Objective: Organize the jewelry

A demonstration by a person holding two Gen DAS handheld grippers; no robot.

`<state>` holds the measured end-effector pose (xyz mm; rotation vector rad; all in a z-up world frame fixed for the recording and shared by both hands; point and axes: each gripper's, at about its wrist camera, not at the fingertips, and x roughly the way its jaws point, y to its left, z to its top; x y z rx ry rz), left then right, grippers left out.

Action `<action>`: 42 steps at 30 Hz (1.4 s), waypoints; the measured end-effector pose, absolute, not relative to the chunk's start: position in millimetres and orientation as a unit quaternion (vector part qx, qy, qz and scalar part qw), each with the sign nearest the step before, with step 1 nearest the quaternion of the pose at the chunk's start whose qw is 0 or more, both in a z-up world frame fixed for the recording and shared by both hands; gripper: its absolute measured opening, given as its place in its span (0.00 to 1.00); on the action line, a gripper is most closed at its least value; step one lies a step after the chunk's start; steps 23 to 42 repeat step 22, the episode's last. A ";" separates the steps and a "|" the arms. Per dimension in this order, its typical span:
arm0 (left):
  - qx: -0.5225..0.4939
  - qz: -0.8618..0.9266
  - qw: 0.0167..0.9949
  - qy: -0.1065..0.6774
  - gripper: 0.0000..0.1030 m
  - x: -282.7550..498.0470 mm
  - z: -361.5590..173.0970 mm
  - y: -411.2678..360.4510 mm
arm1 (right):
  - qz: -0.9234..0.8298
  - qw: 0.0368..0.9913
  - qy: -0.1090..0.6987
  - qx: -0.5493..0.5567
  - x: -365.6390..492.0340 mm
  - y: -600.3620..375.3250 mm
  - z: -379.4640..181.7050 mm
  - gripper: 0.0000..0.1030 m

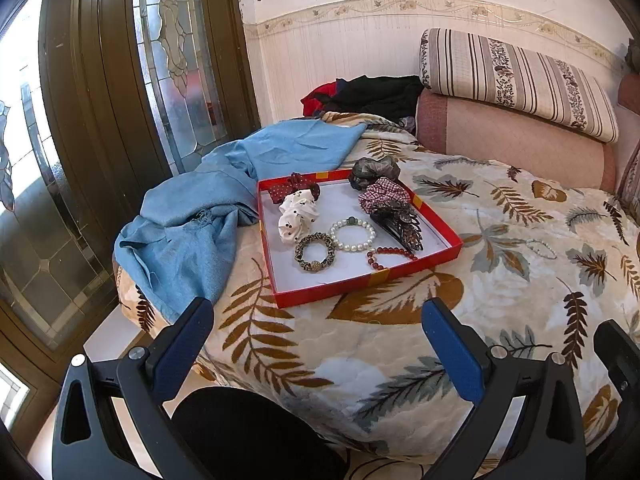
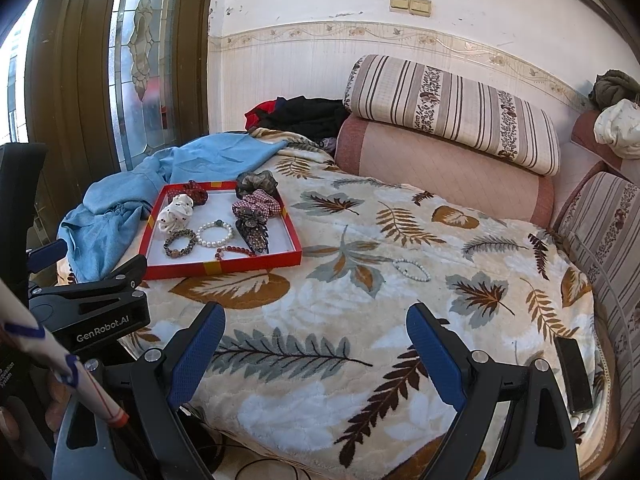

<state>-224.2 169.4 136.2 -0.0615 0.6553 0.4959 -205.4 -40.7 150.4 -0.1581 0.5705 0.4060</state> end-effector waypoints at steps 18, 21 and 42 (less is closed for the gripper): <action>-0.037 0.223 0.917 0.329 1.00 -221.2 133.4 170.3 | 0.194 0.937 0.283 -0.066 -200.7 -53.5 148.2 0.92; -0.034 0.198 0.921 0.334 1.00 -214.1 134.8 161.6 | 0.177 0.937 0.297 -0.044 -188.0 -72.7 146.3 0.92; -0.029 0.192 0.922 0.334 1.00 -210.9 135.9 157.0 | 0.166 0.939 0.300 -0.038 -182.5 -79.8 145.4 0.92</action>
